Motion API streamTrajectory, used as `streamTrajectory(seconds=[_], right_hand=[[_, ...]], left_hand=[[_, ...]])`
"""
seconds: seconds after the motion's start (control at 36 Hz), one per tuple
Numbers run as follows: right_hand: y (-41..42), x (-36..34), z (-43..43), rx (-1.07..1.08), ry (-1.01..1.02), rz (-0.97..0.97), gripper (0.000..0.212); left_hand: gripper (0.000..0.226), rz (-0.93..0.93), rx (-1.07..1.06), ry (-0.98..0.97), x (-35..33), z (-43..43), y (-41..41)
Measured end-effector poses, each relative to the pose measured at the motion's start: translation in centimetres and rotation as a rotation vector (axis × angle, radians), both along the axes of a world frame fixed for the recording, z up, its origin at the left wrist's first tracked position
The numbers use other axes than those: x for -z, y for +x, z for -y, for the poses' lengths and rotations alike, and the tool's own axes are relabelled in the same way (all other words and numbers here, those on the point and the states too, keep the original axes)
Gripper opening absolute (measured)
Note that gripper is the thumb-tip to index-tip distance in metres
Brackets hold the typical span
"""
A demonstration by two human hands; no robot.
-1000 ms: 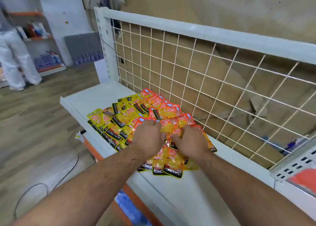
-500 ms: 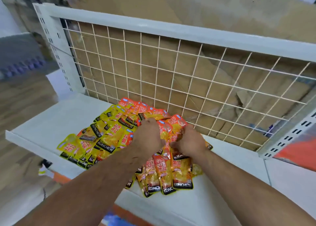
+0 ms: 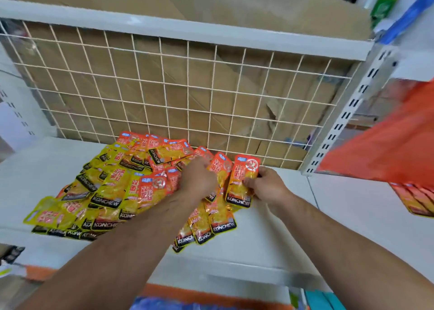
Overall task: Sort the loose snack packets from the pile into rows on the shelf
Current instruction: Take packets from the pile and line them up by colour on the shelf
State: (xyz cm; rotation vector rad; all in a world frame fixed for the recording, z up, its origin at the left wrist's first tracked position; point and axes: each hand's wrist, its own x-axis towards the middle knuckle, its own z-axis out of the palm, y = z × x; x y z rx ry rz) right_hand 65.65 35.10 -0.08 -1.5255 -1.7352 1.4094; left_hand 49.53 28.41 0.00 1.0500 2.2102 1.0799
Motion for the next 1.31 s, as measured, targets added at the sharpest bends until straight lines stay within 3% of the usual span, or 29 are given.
streamTrajectory(seconds=[0.08,0.14,0.25,0.39,0.53,0.83,1.11,1.31], right_hand=[[3.4,-0.6,0.2,0.033,-0.025,-0.053,0.021],[6.0,-0.8,0.2,0.046,-0.022,-0.064,0.016],[11.8,-1.0,0.6,0.066,0.009,-0.026,0.004],[20.2,-0.5,1.4,0.156,0.105,0.03,0.028],[28.5,-0.5,2.2,0.205,0.143,0.071,0.045],[44.8,-1.0,2.8,0.331,0.119,0.08,0.04],[52.0,-0.5,-0.2,0.449,0.122,0.047,0.045],[55.0,-0.8,-5.2,0.478,0.105,0.083,0.028]], left_hand=[[0.015,0.068,0.02,0.014,-0.3,-0.8,2.7],[0.025,0.128,0.016,0.033,-0.3,-1.4,4.8],[0.01,0.267,0.124,0.041,-1.0,-2.4,10.0],[0.014,0.402,0.24,0.006,-2.2,-2.2,18.6],[0.022,0.367,0.292,-0.055,-1.6,-2.0,26.3],[0.024,0.469,0.357,-0.079,-1.6,-3.4,42.2],[0.028,0.505,0.396,-0.069,-0.8,-9.0,48.7],[0.039,0.434,0.485,-0.103,0.0,-16.0,51.9]])
